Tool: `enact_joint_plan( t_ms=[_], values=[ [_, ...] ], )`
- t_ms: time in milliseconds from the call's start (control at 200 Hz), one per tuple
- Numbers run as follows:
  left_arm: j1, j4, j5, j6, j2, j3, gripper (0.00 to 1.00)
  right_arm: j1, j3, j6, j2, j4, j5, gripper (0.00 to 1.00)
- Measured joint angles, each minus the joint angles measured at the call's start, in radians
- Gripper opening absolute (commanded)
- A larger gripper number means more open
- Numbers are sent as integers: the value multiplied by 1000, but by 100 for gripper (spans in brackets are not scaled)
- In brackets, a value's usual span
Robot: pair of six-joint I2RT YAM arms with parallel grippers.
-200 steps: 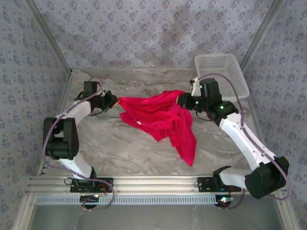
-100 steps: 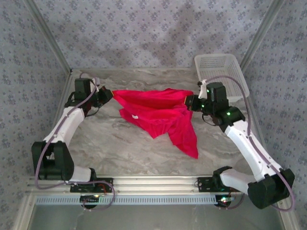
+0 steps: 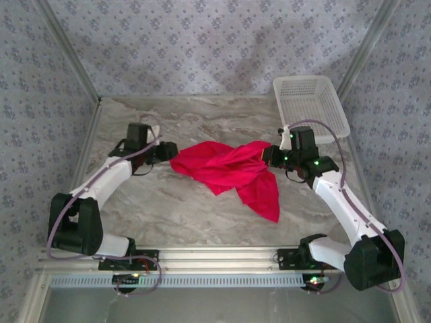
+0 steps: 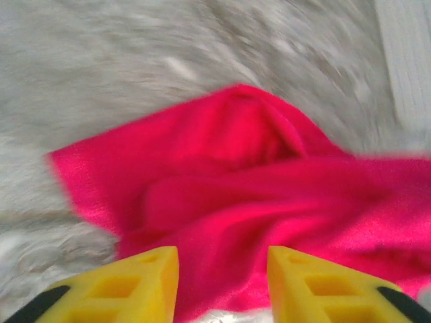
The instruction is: Fold the inside-out t-shirt
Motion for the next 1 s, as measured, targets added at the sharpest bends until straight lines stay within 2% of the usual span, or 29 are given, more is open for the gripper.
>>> enact_joint_plan(
  t_ms=[40,65,165,290,415,670,710,750,835,1004],
  values=[
    [-60,12,-6,72,-1,12,57,0,3,0,8,0,-7,0],
    [-92,25,-11,103,-2,16,66,0,5,0,12,0,-11,0],
    [-201,91,-13,252,-6,19,81,0,14,0,14,1,-22,0],
    [-267,138,2,402,37,53,82,0,23,-1,14,0,-27,0],
    [-300,153,6,519,191,169,83,0,26,-1,14,0,-34,0],
    [-330,127,16,640,460,341,81,0,30,-10,12,-12,-40,0],
    [-332,124,23,644,481,349,76,0,31,-12,12,-14,-40,0],
    [-332,121,29,649,494,352,63,0,31,-12,12,-16,-40,0],
    [-331,93,47,657,518,375,1,0,32,-16,12,-23,-39,0],
    [-297,-43,68,623,576,554,0,-5,64,-31,31,-46,-1,0]
  ],
)
